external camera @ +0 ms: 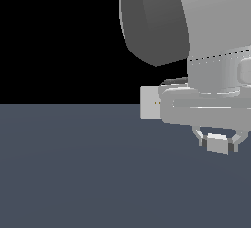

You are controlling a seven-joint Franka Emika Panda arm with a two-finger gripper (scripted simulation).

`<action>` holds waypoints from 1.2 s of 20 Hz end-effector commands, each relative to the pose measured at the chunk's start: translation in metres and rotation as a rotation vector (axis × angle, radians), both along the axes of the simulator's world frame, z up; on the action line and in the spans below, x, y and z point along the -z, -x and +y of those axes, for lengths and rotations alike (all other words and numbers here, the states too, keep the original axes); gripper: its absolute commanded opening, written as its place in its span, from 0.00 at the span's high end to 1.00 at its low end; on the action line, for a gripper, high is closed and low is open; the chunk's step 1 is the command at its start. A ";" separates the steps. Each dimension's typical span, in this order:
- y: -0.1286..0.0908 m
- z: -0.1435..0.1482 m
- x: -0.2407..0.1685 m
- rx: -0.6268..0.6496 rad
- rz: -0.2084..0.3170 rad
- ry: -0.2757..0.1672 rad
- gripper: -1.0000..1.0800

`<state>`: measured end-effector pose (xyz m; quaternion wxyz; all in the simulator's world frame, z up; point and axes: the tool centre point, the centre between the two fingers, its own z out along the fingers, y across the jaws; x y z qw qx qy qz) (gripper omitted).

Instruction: Plug the charger into the wall socket.

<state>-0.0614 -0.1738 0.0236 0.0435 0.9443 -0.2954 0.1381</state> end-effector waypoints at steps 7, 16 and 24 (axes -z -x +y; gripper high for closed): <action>-0.030 0.019 -0.028 -0.216 -0.003 0.005 1.00; -0.058 0.053 -0.061 -0.477 -0.003 0.004 1.00; -0.068 0.071 -0.074 -0.597 -0.001 0.001 1.00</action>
